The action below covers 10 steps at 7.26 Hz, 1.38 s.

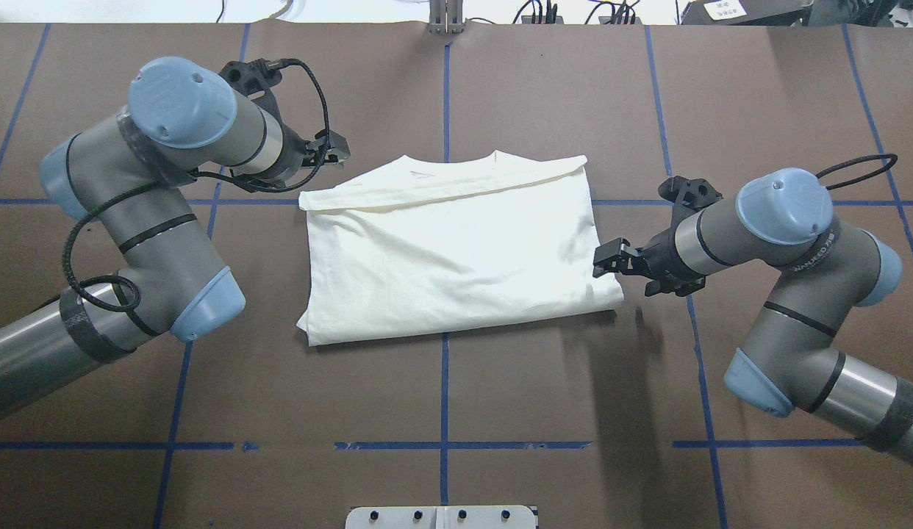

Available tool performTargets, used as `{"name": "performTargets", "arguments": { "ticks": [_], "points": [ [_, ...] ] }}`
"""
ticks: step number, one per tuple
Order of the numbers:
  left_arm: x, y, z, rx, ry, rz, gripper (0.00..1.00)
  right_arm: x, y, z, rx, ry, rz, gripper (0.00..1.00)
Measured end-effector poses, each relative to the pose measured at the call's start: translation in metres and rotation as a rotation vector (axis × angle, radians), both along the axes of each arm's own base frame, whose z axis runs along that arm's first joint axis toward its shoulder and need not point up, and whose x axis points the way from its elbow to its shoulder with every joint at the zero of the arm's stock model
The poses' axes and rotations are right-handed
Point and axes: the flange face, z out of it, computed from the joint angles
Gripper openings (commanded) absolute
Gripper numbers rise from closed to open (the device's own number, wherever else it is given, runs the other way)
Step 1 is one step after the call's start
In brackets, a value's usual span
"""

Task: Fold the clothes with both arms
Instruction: 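Move the right gripper to the folded shirt's side edge nearest it, then grasp the shirt edge with the right gripper and drag it toward the robot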

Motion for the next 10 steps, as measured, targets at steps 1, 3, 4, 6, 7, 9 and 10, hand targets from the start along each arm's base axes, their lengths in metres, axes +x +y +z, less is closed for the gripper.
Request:
{"name": "performTargets", "arguments": {
  "ticks": [1, 3, 4, 6, 7, 9, 10],
  "points": [
    [0.000, 0.000, 0.001, -0.001, 0.000, 0.000, 0.99, -0.003, 0.003, 0.000, 0.001, 0.000, -0.008, 0.04],
    [0.001, 0.001, 0.001, -0.001, -0.001, 0.001, 0.99, -0.006, 0.006, -0.001, 0.002, -0.001, -0.016, 0.00],
    [0.001, 0.001, 0.001, -0.001, -0.002, 0.001, 0.98, -0.008, 0.007, -0.002, 0.005, -0.004, -0.024, 0.00],
    [0.002, 0.002, 0.001, 0.000, -0.001, 0.002, 0.98, -0.009, 0.009, -0.006, 0.009, -0.012, -0.035, 0.00],
    [0.002, 0.002, 0.002, 0.000, -0.001, 0.002, 0.98, -0.010, 0.013, -0.008, 0.011, -0.017, -0.041, 0.00],
    [0.002, 0.002, 0.001, 0.002, -0.001, 0.001, 0.98, -0.003, 0.045, -0.012, 0.022, -0.031, -0.078, 0.00],
    [0.002, 0.002, 0.000, 0.004, 0.000, 0.001, 0.98, 0.008, 0.078, -0.013, 0.025, -0.039, -0.117, 0.00]
  ]
}}
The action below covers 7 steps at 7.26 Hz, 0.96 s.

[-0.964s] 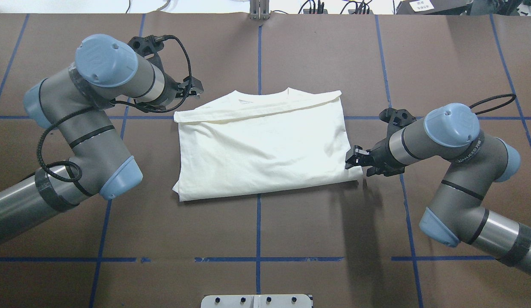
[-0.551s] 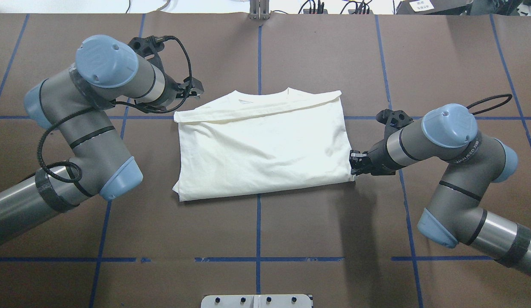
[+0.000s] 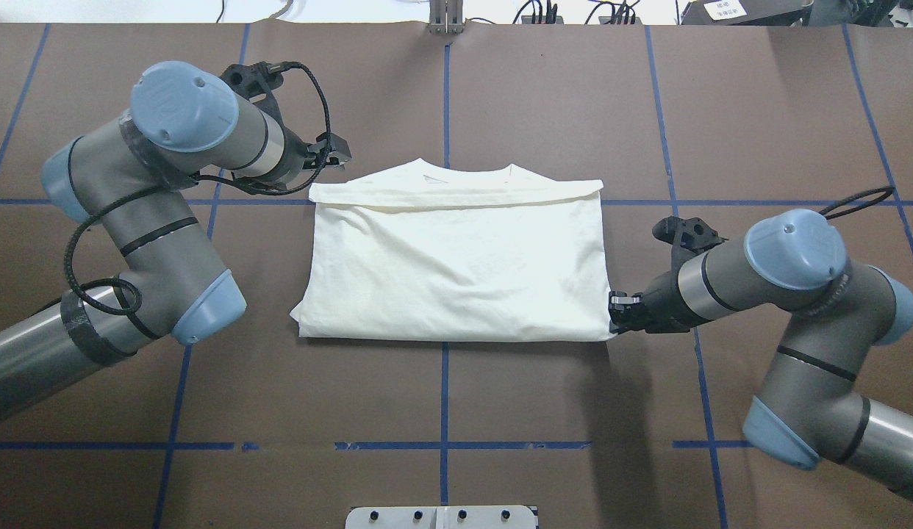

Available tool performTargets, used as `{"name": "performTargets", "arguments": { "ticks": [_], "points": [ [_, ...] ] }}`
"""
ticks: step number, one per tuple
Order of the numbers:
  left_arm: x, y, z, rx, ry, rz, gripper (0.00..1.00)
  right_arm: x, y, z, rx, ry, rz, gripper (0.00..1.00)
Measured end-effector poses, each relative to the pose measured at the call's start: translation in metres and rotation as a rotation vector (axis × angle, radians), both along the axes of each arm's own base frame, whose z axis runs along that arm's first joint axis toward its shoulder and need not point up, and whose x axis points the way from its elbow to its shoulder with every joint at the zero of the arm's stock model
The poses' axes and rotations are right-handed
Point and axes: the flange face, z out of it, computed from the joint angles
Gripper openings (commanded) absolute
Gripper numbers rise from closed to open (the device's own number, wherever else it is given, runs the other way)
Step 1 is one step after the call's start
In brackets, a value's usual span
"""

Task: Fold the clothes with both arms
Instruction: 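Grasp the shirt edge with the right gripper and drag it toward the robot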

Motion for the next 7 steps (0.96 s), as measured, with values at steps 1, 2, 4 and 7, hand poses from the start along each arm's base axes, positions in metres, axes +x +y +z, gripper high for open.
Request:
{"name": "performTargets", "arguments": {
  "ticks": [1, 2, 4, 7],
  "points": [
    [-0.001, 0.000, -0.001, 0.002, 0.001, -0.001, 0.98, 0.009, 0.035, -0.001, 0.000, -0.005, -0.049, 0.00],
    [-0.002, 0.001, -0.001, 0.003, 0.002, -0.001, 0.98, 0.014, 0.072, -0.002, -0.004, -0.007, -0.109, 0.00],
    [-0.001, 0.002, 0.000, 0.001, 0.001, 0.001, 0.98, 0.015, 0.142, -0.006, -0.062, -0.005, -0.229, 0.00],
    [0.002, 0.006, -0.002, 0.001, 0.008, 0.008, 0.98, 0.015, 0.192, -0.006, -0.094, 0.011, -0.322, 1.00]
  ]
}}
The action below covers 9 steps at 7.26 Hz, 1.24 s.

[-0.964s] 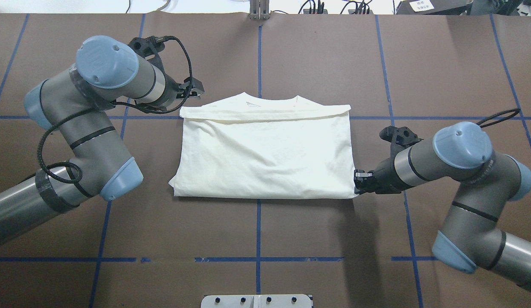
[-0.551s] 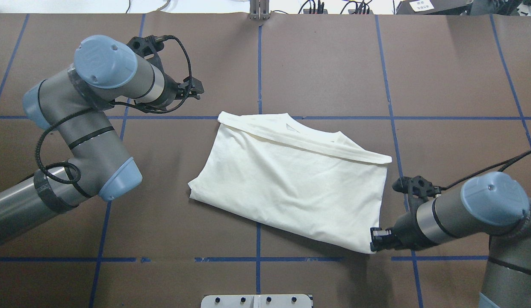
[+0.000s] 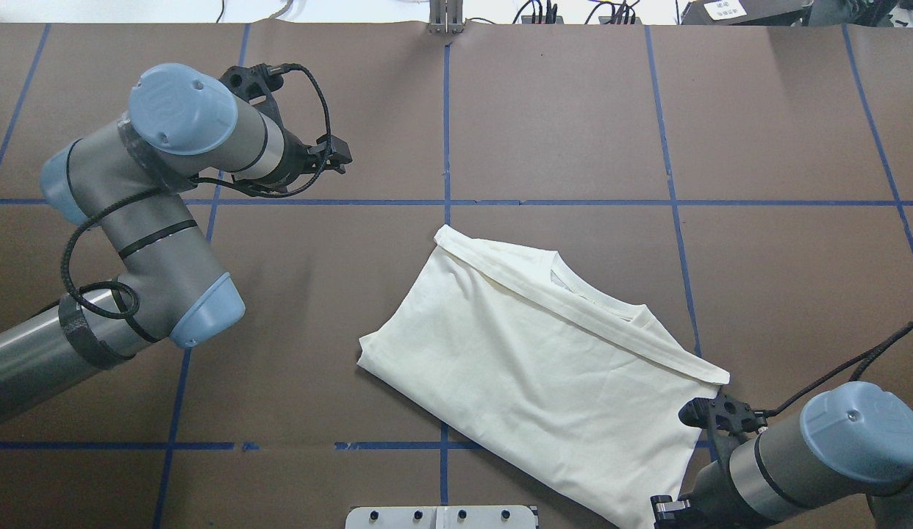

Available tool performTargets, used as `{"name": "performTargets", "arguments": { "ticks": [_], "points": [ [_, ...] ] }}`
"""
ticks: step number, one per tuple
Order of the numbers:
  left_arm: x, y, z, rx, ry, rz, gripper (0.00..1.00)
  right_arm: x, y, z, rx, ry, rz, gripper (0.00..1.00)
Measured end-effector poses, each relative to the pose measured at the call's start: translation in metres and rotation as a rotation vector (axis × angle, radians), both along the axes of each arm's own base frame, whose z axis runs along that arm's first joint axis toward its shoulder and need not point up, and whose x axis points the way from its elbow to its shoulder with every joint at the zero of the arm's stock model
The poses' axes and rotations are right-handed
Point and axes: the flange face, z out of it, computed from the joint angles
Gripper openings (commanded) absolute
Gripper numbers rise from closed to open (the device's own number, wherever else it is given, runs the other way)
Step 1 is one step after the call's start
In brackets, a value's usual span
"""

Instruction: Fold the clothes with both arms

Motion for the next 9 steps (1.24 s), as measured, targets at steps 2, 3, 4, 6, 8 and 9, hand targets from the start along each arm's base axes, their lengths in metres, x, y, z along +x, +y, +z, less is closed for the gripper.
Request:
{"name": "performTargets", "arguments": {
  "ticks": [2, 3, 4, 6, 8, 9],
  "points": [
    [0.020, 0.025, -0.010, -0.028, 0.036, 0.022, 0.97, 0.016, -0.024, -0.018, 0.006, -0.043, 0.069, 1.00],
    [0.041, 0.051, -0.016, -0.069, 0.065, 0.038, 0.94, 0.033, -0.050, -0.030, 0.019, -0.089, 0.141, 1.00],
    [0.064, 0.081, -0.022, -0.122, 0.096, 0.052, 0.92, 0.053, -0.076, -0.038, 0.036, -0.131, 0.218, 1.00],
    [0.098, 0.135, -0.023, -0.235, 0.134, 0.068, 0.90, 0.083, -0.121, -0.049, 0.064, -0.176, 0.349, 1.00],
    [0.114, 0.165, -0.013, -0.310, 0.135, 0.060, 0.89, 0.089, -0.152, -0.058, 0.082, -0.199, 0.420, 1.00],
    [0.117, 0.171, -0.006, -0.324, 0.125, 0.052, 0.87, 0.088, -0.158, -0.059, 0.084, -0.201, 0.430, 1.00]
  ]
}}
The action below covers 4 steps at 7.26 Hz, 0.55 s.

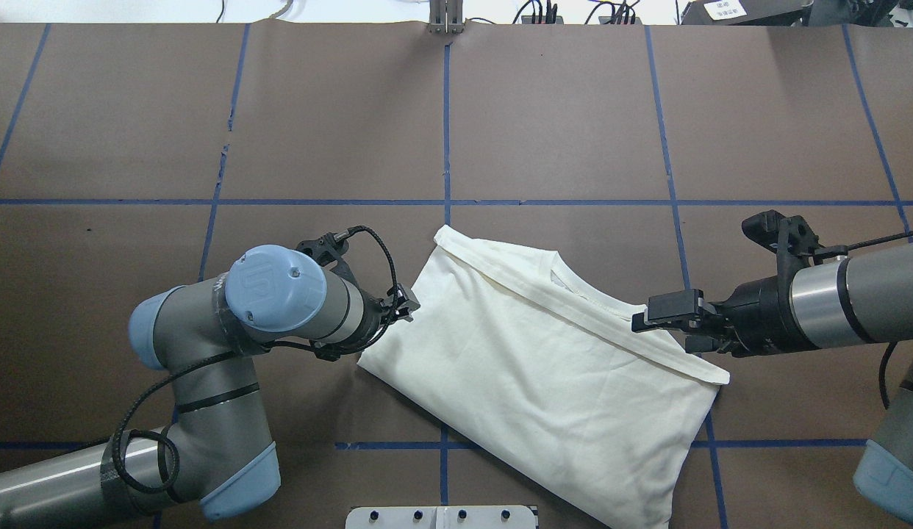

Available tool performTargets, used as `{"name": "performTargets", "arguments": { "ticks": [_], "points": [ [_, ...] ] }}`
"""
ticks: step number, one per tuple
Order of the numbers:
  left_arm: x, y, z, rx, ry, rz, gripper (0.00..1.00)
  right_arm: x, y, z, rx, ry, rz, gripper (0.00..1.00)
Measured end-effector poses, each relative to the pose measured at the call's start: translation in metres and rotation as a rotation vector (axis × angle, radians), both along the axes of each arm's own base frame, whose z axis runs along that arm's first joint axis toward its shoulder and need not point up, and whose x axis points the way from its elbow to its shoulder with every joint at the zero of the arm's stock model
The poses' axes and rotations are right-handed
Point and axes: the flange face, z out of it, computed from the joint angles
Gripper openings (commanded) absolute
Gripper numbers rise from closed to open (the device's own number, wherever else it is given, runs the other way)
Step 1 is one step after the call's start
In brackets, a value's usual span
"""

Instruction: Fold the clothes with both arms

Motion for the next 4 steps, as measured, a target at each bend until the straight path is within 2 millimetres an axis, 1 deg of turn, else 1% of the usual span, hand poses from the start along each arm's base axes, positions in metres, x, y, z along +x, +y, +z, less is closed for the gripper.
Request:
{"name": "performTargets", "arguments": {
  "ticks": [2, 3, 4],
  "points": [
    [0.004, 0.010, 0.016, -0.022, -0.023, 0.000, 0.86, -0.001, -0.003, -0.001, 0.002, -0.003, 0.005, 1.00],
    [0.006, 0.014, 0.021, -0.031, -0.034, 0.003, 0.82, -0.001, -0.004, -0.002, 0.004, -0.005, 0.005, 1.00],
    [0.008, 0.017, 0.024, -0.038, -0.047, 0.007, 0.73, -0.001, -0.004, -0.002, 0.004, -0.006, 0.005, 1.00]
  ]
}}
